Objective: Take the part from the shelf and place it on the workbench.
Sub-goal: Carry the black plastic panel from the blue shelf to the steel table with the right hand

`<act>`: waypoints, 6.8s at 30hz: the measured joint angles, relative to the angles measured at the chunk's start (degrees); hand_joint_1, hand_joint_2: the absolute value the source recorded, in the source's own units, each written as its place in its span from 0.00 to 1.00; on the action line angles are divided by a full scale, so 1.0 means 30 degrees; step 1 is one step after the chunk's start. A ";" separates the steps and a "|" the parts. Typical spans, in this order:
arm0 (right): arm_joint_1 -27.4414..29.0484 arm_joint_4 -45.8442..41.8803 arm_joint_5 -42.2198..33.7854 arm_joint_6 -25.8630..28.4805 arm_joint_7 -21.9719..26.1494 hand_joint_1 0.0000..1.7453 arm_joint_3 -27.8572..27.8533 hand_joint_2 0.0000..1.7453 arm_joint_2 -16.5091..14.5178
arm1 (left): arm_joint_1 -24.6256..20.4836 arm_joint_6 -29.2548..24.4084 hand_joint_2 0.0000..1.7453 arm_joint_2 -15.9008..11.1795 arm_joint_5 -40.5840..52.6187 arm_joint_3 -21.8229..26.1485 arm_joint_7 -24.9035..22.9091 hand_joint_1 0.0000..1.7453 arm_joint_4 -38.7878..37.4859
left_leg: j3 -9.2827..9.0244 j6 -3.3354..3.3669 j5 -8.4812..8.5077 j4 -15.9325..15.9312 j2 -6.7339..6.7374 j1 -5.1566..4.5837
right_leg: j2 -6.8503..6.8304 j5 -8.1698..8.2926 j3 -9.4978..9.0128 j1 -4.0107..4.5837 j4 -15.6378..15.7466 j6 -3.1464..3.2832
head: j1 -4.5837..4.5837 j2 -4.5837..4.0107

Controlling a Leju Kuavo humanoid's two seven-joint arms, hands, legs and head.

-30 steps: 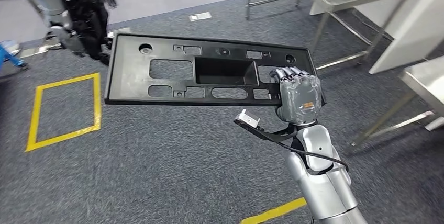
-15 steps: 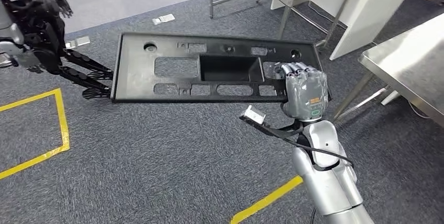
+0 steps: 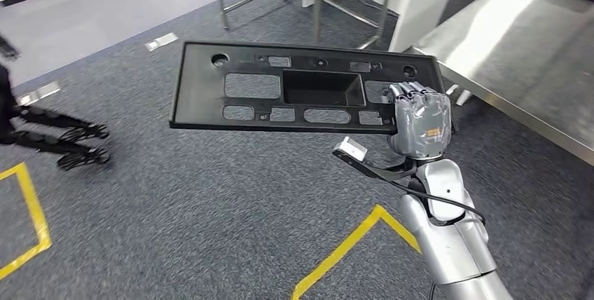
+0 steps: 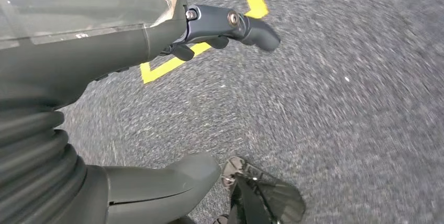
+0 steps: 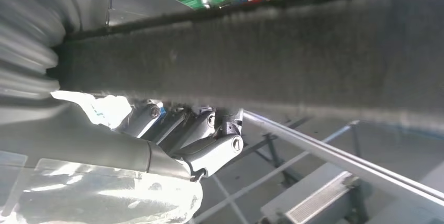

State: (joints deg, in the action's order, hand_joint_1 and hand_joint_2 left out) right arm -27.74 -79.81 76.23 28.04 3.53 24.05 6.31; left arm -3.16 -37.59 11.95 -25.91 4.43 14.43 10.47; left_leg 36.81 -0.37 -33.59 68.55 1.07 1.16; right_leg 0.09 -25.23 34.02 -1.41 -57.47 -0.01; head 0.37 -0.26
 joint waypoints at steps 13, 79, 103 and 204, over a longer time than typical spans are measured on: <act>0.0709 -0.0004 0.0554 0.0672 -0.0483 1.00 -0.0414 1.00 0.0115 | 0.0001 0.0137 1.00 -0.0084 -0.0005 0.0009 0.0362 0.00 0.0005 | -0.1088 0.0706 0.2462 -0.3503 -0.0926 0.0077 | 0.1717 -0.0311 0.0803 0.0183 -0.0938 -0.0690 | -0.0035 0.0004; 0.1160 0.0004 0.0512 0.1390 -0.0171 1.00 -0.1428 1.00 0.0557 | 0.0029 0.0131 1.00 -0.0117 -0.0229 0.0200 0.0610 0.00 0.0007 | -0.1069 0.1228 0.2511 -0.3534 -0.0225 -0.0125 | 0.0221 -0.2093 0.2911 0.0134 -0.5659 -0.0737 | -0.0277 -0.0002; 0.1129 -0.0080 0.1089 0.1435 -0.0288 1.00 -0.1468 1.00 0.0333 | 0.0024 0.0668 1.00 -0.0115 -0.0381 0.0220 0.0665 0.00 0.0009 | -0.1335 0.0818 0.2647 -0.4122 -0.0022 -0.0153 | -0.0083 -0.0033 -0.0378 0.0162 0.0337 -0.0643 | 0.0024 0.0000; 0.1154 0.1013 0.1568 0.2302 -0.0517 1.00 -0.2207 1.00 0.0268 | 0.0027 0.0198 1.00 -0.0202 -0.0144 0.0237 0.0335 0.00 0.0015 | -0.1799 0.1341 0.2278 -0.3895 -0.0522 -0.0379 | 0.0075 -0.0516 0.1985 0.0218 -0.2972 -0.1268 | -0.0276 -0.0002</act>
State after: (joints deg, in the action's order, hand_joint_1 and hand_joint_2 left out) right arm -24.28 -76.77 80.93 34.95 1.98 17.43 7.11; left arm -3.07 -37.00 11.34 -26.34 5.14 15.43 10.51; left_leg 31.41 3.65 -26.76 56.86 -0.50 0.03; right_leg 0.31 -26.78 39.97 -0.75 -66.38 -3.81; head -0.46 -0.26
